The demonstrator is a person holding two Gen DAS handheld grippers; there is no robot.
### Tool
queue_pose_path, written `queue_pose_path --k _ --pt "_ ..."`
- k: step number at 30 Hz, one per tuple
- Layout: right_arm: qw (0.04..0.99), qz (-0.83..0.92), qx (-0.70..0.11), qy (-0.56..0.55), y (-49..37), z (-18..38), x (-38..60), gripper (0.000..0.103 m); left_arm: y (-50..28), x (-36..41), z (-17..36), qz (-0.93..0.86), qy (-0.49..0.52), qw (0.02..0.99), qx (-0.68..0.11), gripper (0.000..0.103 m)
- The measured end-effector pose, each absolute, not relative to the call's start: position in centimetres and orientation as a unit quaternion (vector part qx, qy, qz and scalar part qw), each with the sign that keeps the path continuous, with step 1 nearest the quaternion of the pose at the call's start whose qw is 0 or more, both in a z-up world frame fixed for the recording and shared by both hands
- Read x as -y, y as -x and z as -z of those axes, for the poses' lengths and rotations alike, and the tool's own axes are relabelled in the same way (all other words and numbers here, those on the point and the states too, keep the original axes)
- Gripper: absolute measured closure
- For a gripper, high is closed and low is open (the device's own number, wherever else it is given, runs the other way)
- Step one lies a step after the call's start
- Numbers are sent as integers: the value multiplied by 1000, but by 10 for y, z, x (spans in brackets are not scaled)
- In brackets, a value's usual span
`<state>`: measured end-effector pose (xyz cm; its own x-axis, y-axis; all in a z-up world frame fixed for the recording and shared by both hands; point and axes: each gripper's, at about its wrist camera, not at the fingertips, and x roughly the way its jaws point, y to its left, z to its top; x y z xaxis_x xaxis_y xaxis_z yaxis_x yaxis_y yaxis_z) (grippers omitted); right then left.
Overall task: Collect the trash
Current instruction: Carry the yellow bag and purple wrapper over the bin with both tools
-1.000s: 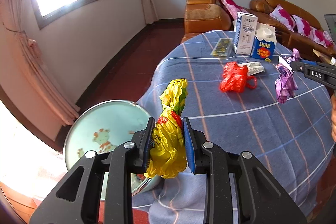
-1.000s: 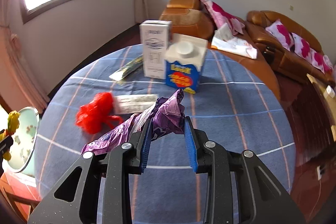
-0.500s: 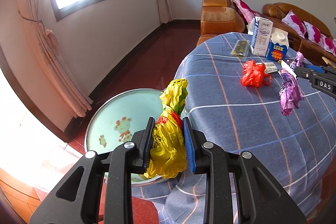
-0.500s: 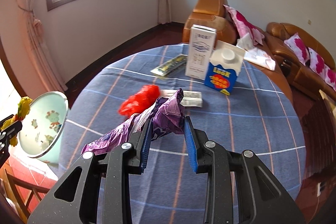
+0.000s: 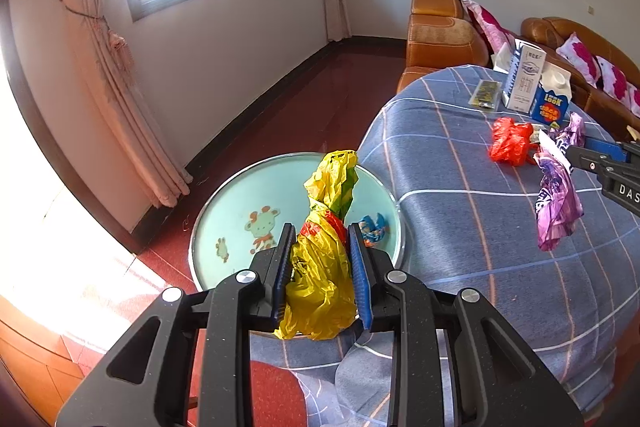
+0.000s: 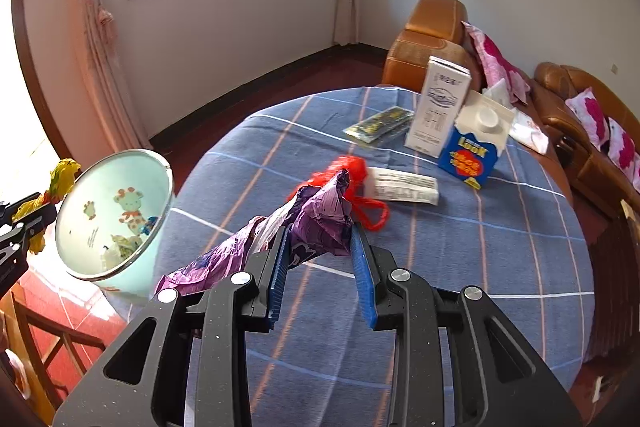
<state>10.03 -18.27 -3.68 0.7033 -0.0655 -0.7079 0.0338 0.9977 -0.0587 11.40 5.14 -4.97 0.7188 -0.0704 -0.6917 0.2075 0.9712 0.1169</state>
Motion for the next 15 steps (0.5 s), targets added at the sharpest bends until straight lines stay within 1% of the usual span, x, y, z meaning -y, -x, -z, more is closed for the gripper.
queue_pose_path --k 15 --pt "920 -16 -391 37 -109 42 138 72 -115 -79 56 52 -76 923 -375 76"
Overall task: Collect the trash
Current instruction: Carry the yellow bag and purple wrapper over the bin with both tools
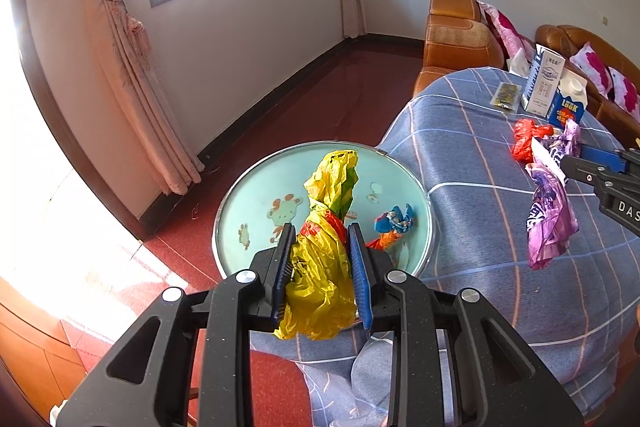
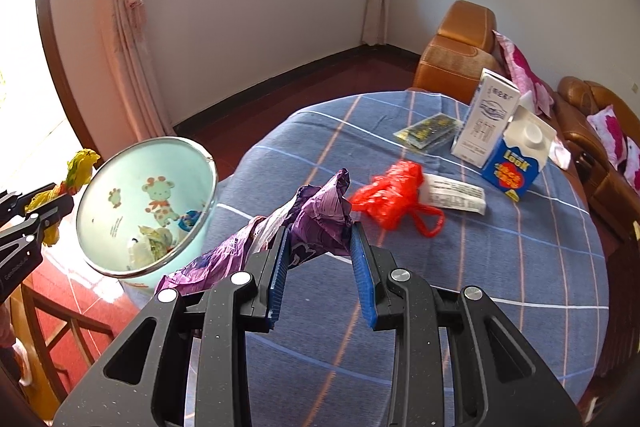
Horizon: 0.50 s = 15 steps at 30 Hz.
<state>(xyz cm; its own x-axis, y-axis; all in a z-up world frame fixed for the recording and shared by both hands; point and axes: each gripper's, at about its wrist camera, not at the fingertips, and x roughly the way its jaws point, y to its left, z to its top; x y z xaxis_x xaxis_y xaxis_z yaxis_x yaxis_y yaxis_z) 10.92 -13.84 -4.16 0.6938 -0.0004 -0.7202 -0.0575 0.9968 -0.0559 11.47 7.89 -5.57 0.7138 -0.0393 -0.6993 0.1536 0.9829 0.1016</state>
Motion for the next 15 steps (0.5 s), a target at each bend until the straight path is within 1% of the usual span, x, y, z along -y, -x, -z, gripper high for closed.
queue_pose_path --k 15 --pt "917 -68 -391 46 -129 47 87 72 -122 -102 67 23 -66 918 -390 76"
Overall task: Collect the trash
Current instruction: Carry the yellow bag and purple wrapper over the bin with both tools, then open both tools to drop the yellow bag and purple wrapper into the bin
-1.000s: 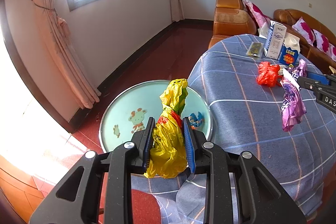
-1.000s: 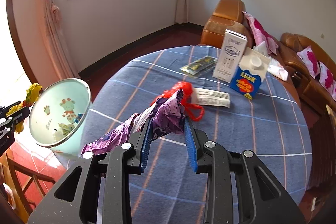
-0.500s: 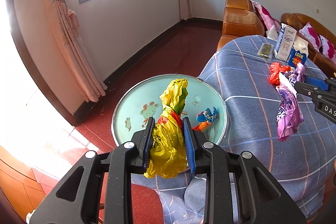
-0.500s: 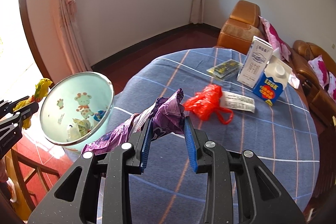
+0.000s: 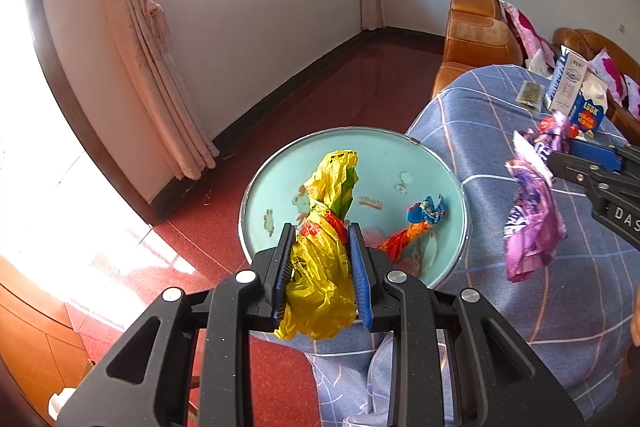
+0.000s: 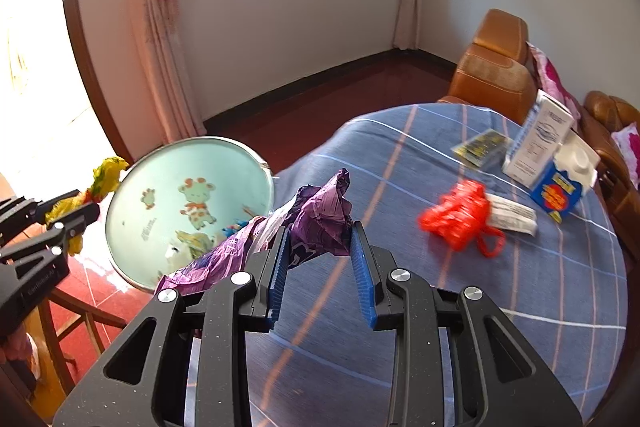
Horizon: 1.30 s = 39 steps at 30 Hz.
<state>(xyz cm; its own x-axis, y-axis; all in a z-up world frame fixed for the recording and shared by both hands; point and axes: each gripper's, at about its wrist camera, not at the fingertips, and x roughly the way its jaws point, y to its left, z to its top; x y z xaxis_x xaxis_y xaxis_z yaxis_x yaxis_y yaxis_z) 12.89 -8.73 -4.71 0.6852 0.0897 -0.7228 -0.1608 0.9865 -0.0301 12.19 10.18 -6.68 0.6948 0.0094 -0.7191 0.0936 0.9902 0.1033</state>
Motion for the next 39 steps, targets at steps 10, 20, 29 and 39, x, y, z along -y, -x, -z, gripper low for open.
queue_pose_path --k 10,20,29,39 --pt "910 -98 -397 68 -157 59 45 72 -140 -104 80 23 -65 914 -401 76" --pt "900 -129 -408 80 -192 79 25 63 -165 -110 98 19 -66 904 -423 74" --pt "902 -131 -407 60 -204 71 33 56 -174 -113 103 4 -66 901 -429 48" --pt "910 -85 -403 52 -195 62 81 56 -173 -88 89 20 -74 904 -420 39"
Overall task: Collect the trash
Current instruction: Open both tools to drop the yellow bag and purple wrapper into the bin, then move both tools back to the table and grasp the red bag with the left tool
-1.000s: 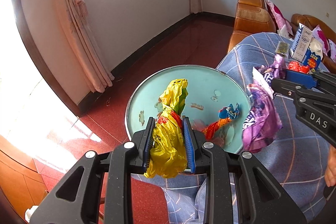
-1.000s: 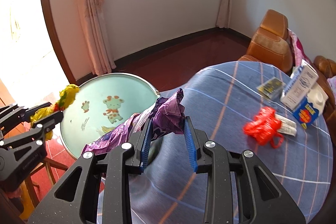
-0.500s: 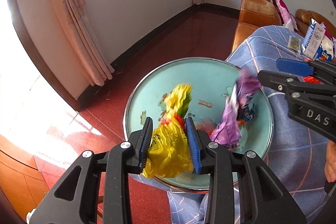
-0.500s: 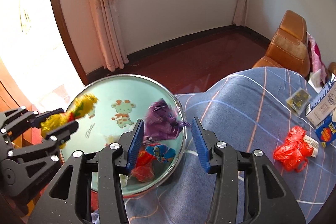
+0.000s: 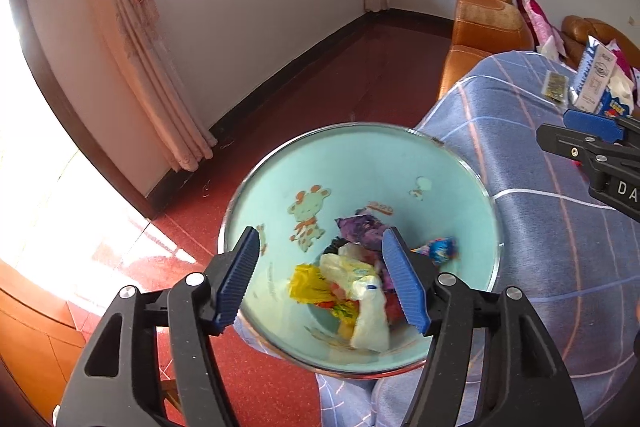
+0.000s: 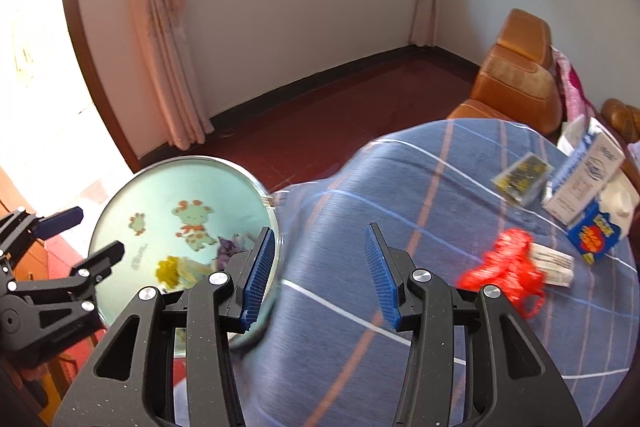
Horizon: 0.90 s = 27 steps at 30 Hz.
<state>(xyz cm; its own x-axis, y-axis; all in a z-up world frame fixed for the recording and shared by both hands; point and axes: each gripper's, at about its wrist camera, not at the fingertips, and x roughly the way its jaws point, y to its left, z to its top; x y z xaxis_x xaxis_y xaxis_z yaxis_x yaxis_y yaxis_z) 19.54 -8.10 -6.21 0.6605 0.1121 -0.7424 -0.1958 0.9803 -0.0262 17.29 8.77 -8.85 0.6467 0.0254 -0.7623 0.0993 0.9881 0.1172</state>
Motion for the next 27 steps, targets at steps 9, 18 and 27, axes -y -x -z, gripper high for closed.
queue_pose_path --k 9,18,27 --pt "904 -35 -419 73 -174 60 179 56 -177 -4 76 108 -124 899 -406 39" --pt "883 -14 -463 74 -165 80 301 56 -188 98 82 209 -166 876 -403 39" --pt "866 -73 -488 81 -191 98 348 56 -211 176 87 255 -186 861 -398 32"
